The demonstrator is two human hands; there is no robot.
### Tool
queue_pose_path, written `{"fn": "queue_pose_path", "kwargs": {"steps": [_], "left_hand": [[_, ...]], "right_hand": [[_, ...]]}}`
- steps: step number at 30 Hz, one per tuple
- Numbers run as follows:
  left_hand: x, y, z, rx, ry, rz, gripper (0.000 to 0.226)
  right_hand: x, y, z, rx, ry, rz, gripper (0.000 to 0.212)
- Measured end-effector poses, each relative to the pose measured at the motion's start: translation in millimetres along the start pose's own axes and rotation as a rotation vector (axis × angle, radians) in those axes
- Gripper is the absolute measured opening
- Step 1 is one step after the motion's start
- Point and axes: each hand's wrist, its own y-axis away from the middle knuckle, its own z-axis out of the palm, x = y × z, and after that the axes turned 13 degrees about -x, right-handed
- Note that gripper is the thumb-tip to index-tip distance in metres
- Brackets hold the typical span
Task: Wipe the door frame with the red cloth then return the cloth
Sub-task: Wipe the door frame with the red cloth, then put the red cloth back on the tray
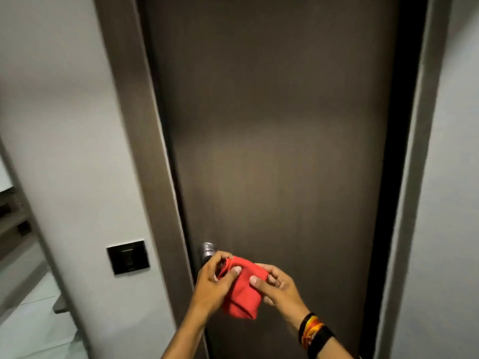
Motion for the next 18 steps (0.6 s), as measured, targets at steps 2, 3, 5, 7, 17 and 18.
{"fn": "queue_pose_path", "kwargs": {"steps": [2,3,5,7,17,18], "left_hand": [[-8.4,2.9,45.1,-0.005,0.047,-0.060,0.018],[-16.2,5.1,66.3,-0.006,0.064,-0.104,0.019],[-36.8,10.8,127.0,-0.073,0.075,-0.199,0.017],[-56.0,23.3,189.3,-0.169,0.080,-0.325,0.013],[-131.4,121.0,481.2,-0.527,0.046,-0.795,0.017],[-137.6,129.0,499.7,-0.557,0.058,-0.830,0.020]], "right_hand": [[11.1,32.2,-28.1,0.057,-0.068,0.092,0.046],[20.3,46.5,-40.6,0.083,-0.083,0.154,0.044],[47.3,82.4,-78.0,0.157,-0.112,0.286,0.039],[74.3,122.0,-113.0,0.237,-0.184,0.409,0.034],[232.6,291.4,-282.6,0.816,-0.378,0.767,0.012],[246.9,303.4,-296.1,0.844,-0.366,0.805,0.013]]}}
